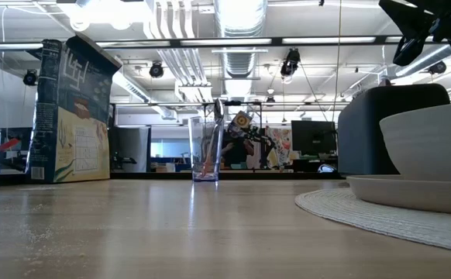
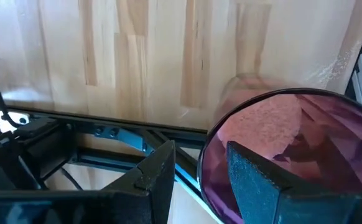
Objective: Arrange a breakfast setting
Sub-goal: Move the red cup of grain rice to the top of the table
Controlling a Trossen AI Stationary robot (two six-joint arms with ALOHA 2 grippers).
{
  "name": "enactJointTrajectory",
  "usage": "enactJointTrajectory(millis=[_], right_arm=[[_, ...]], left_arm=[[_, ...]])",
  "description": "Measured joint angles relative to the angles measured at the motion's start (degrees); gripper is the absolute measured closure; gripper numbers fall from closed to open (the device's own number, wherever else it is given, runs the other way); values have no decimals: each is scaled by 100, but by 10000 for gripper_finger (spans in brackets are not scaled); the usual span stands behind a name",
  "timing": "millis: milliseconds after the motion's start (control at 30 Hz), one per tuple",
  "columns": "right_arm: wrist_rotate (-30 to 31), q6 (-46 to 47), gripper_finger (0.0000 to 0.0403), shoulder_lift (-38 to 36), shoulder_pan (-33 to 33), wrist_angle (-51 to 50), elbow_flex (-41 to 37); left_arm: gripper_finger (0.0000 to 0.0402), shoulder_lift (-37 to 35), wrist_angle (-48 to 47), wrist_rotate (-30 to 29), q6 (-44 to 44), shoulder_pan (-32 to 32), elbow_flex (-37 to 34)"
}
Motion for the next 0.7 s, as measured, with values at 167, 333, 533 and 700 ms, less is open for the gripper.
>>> enactJointTrajectory(millis=[167, 333, 533, 700], right_arm=[[0, 0, 307, 0, 0, -1, 0], [0, 0, 307, 1, 0, -1, 0], [0, 0, 307, 0, 0, 1, 0], [0, 0, 307, 1, 1, 0, 0]], left_arm=[[274, -6, 189, 18, 18, 2, -76], [281, -10, 396, 171, 141, 12, -340], [299, -10, 612, 178, 272, 34, -470], [322, -10, 646, 239, 274, 39, -473]])
